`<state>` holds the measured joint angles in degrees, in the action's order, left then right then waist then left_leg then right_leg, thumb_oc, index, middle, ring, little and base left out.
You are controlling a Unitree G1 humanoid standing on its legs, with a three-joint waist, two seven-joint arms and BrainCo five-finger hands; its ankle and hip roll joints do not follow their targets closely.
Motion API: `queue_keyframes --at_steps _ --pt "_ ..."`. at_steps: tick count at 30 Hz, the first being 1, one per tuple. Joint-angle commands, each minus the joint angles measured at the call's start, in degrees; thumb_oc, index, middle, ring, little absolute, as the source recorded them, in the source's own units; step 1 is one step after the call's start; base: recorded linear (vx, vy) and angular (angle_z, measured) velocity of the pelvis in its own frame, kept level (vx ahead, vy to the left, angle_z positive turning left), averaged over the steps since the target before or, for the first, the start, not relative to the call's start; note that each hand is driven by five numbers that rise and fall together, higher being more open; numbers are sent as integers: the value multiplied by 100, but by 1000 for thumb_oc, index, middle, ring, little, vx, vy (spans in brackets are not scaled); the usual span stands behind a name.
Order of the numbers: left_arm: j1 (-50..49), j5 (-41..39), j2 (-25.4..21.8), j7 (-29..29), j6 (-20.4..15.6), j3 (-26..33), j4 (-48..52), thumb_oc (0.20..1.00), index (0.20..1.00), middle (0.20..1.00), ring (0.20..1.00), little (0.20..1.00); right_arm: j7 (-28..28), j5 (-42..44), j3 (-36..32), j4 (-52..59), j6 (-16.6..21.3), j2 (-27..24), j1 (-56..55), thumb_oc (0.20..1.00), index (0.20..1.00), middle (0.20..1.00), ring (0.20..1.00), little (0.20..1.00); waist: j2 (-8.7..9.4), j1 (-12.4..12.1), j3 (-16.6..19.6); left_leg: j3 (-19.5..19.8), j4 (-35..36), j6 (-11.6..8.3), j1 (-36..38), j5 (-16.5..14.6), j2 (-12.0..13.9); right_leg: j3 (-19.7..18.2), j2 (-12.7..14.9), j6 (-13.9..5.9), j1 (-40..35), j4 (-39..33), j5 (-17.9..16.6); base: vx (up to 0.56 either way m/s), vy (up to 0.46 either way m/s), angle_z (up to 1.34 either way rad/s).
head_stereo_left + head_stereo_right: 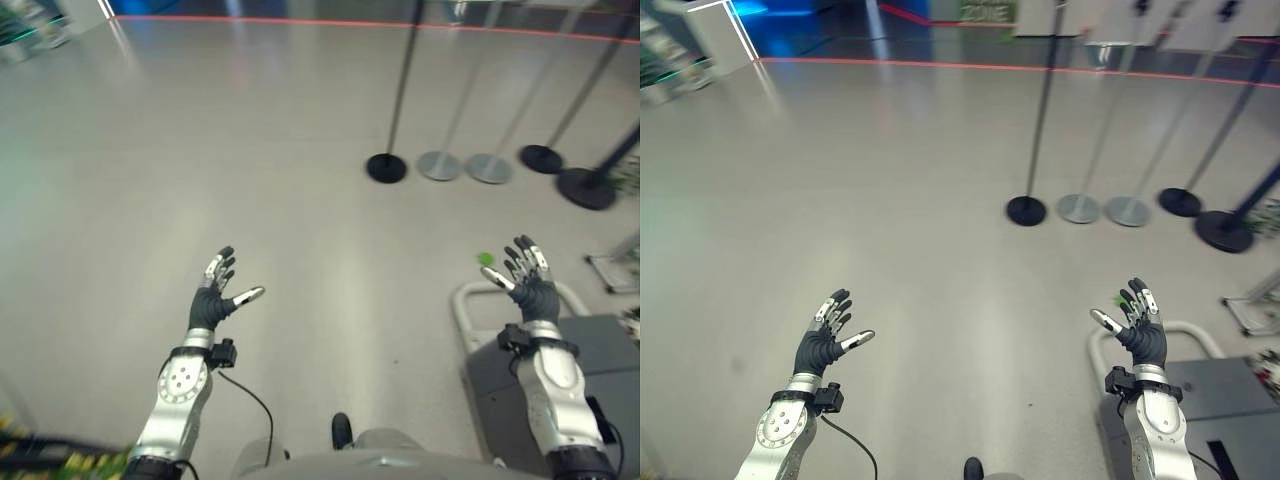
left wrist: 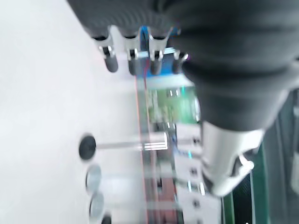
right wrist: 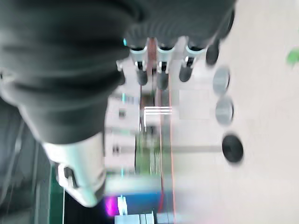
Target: Pick up the fruits from the basket on one side to the basket on the other side
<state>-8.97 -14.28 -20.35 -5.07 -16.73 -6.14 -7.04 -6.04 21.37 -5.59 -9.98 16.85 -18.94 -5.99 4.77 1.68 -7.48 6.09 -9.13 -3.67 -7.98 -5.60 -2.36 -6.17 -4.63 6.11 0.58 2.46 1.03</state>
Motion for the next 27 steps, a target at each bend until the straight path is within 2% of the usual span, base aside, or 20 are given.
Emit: queue_keyframes --at_steps 1,4,5,6,7,8,9,13,15,16,18,19,20,21,22,23,24,25,27 --pt "285 180 -92 -57 -292 -17 230 1000 1000 1000 1000 1000 -55 -277 14 237 305 -364 155 1000 1000 1000 1000 1000 -277 -126 -134 1105 425 -89 -517 1128 -57 -1069 -377 -893 -553 166 362 215 -35 -198" --pt "397 202 -146 -35 -302 -39 187 1000 1000 1000 1000 1000 71 -203 95 268 288 -338 146 1000 1000 1000 1000 1000 -261 -199 -98 1495 411 -135 -621 1304 -283 -1701 -537 -962 -716 99 332 170 36 -182" --pt "379 146 -149 -21 -311 -18 218 1000 1000 1000 1000 1000 142 -165 131 304 271 -332 162 1000 1000 1000 1000 1000 -261 -205 -58 1708 345 -102 -469 1253 -357 -1917 -563 -1008 -729 99 320 136 143 -192" --pt "327 111 -164 29 -318 -14 236 1000 1000 1000 1000 1000 207 -129 170 292 252 -319 127 1000 1000 1000 1000 1000 -248 -231 -30 1749 329 -64 -303 1155 -352 -2152 -554 -1071 -726 117 296 82 112 -192" --pt "327 110 -165 29 -319 -15 237 1000 1000 1000 1000 1000 207 -129 169 292 252 -319 126 1000 1000 1000 1000 1000 -248 -242 -32 1739 330 -63 -299 1153 -349 -2162 -554 -1071 -729 117 295 82 150 -238" --pt "291 90 -171 72 -315 -19 248 1000 1000 1000 1000 1000 240 -142 182 323 228 -323 99 1000 1000 1000 1000 1000 -255 -216 12 1806 291 -32 -208 1073 -340 -2355 -509 -1149 -687 151 329 94 282 -253" --pt "271 59 -202 127 -348 -28 255 1000 1000 1000 1000 1000 324 -120 164 397 199 -322 41 1000 1000 1000 1000 1000 -243 -88 71 1442 315 6 -104 966 -246 -2590 -357 -1289 -607 113 330 105 372 -220" --pt "278 7 -270 135 -327 -9 276 1000 1000 1000 1000 1000 343 -202 173 448 116 -296 14 1000 1000 1000 1000 1000 -174 23 27 587 262 317 -81 680 -165 -2854 -69 -1622 -240 337 369 -14 301 -190" --pt "357 84 -358 126 -339 10 267 1000 1000 1000 1000 1000 354 -231 196 440 110 -254 77 1000 1000 1000 1000 1000 -85 41 4 207 248 426 -158 580 -140 -3036 -72 -1762 94 301 197 -150 197 -168" --pt "363 114 -398 100 -355 58 304 1000 1000 1000 1000 1000 357 -246 201 442 129 -209 106 1000 1000 1000 1000 1000 -30 60 -10 75 263 460 -151 514 -144 -2901 -24 -1796 296 152 5 -122 139 -167" --pt "297 46 -460 20 -380 201 377 1000 1000 1000 1000 1000 347 -267 258 423 151 -115 158 1000 1000 1000 1000 1000 93 17 41 -303 316 497 -104 349 -83 -2117 163 -1768 732 -230 -365 -68 67 -181" --pt "265 45 -491 23 -374 244 382 1000 1000 1000 1000 1000 391 -268 258 452 148 -88 119 1000 1000 1000 1000 1000 115 10 89 -434 323 488 -116 330 -36 -1652 293 -1717 811 -329 -371 9 5 -208" --pt "269 59 -524 -32 -375 288 394 1000 1000 1000 1000 1000 364 -326 300 401 176 -91 167 1000 1000 1000 1000 1000 97 -153 78 -664 274 449 -52 217 115 -426 659 -1576 851 -329 -199 8 -15 -193" --pt "254 51 -506 -32 -357 316 379 1000 1000 1000 1000 1000 345 -358 287 395 164 -89 156 1000 1000 1000 1000 1000 70 -127 100 -768 235 413 -56 214 187 158 836 -1479 770 -317 -124 -8 -24 -148" --pt "211 34 -484 -54 -356 347 367 1000 1000 1000 1000 1000 306 -379 313 347 184 -75 183 1000 1000 1000 1000 1000 71 -166 97 -1057 234 389 32 146 311 768 1034 -1478 674 -279 -79 -83 -48 -116" --pt "181 31 -468 -57 -339 399 347 1000 1000 1000 1000 1000 321 -394 329 342 184 -73 186 1000 1000 1000 1000 1000 66 -220 92 -1264 217 371 110 90 410 1186 1194 -1473 591 -228 -63 -123 -67 -101" --pt "157 36 -456 -49 -331 428 324 1000 1000 1000 1000 1000 341 -405 347 346 184 -72 206 1000 1000 1000 1000 1000 69 -258 95 -1443 228 344 159 104 488 1444 1329 -1492 549 -205 -126 -102 -61 -83" --pt "157 36 -456 -49 -331 428 324 1000 1000 1000 1000 1000 341 -405 347 346 183 -71 206 1000 1000 1000 1000 1000 70 -258 99 -1444 231 344 156 108 487 1443 1330 -1492 553 -206 -128 -136 -101 -98" --pt "148 79 -454 -62 -308 494 366 1000 1000 1000 1000 1000 285 -506 403 222 160 -45 316 1000 1000 1000 1000 1000 71 -438 119 -2033 228 236 361 14 744 2536 1939 -1655 397 -201 -413 -141 -144 -97"
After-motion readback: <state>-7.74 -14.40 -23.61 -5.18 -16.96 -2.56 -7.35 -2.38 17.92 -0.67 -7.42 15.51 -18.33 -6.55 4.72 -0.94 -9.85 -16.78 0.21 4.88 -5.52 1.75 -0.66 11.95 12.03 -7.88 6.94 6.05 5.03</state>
